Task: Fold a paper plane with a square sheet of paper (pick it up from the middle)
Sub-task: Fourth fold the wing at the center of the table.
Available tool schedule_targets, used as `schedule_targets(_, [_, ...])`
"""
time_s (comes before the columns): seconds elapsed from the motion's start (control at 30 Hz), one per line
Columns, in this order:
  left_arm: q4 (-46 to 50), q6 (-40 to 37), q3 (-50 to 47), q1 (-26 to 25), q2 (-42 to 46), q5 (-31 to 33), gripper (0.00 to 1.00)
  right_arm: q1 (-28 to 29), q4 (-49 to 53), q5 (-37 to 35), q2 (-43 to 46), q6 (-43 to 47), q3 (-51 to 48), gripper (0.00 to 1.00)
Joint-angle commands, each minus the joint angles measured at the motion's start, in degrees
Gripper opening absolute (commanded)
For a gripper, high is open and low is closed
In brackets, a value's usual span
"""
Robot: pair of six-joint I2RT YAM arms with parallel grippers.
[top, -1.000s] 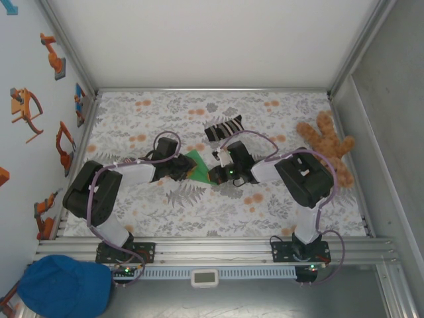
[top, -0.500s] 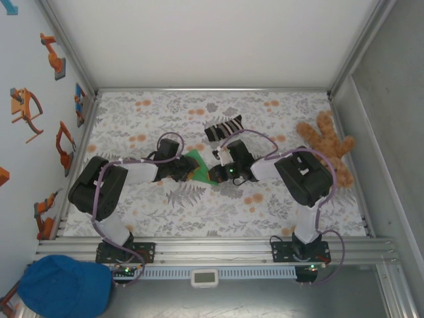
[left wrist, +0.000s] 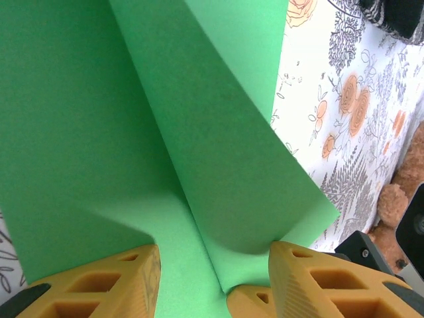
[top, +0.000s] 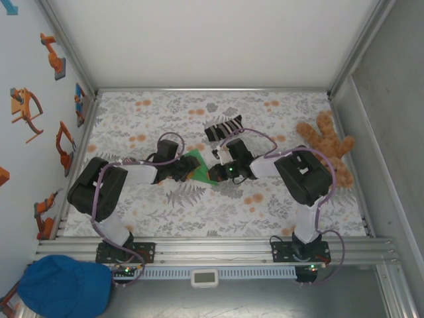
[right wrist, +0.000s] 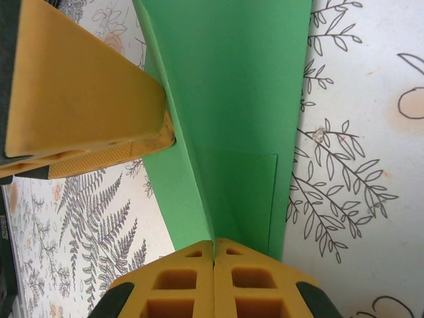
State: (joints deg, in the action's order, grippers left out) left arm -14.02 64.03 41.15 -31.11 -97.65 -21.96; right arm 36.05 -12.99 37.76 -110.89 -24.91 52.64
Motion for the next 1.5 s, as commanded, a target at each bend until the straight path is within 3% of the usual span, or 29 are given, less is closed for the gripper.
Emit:
schedule_targets(0.0, [-1.4,-1.8,-0.9,-0.2,-0.2,-0.1,0.48,0.3,4.8,0.4,-1.8,-0.1,1.0,0.01])
schedule_targets(0.33, [1.7,-1.0,-0.4,-0.2,-1.7,0.7,0.47,0.4,7.5,0.8,-1.8,0.1,2.1,0.02])
schedule_targets(0.9, [21.7,-0.5,5.5,-0.2,-3.8,6.7,0.45,-0.6,7.7,2.6,-0.3,-0.7,3.0,0.08])
schedule_targets(1.2, [24.2,0.2,6.9,-0.2,-6.4,6.9,0.45,-1.9,7.1,6.0,2.0,-1.0,2.5,0.15])
schedule_targets(1.47, [25.9,0.0,7.7,-0.2,-7.3,7.3,0.44,-2.2,7.7,5.7,1.7,-0.9,2.0,0.15])
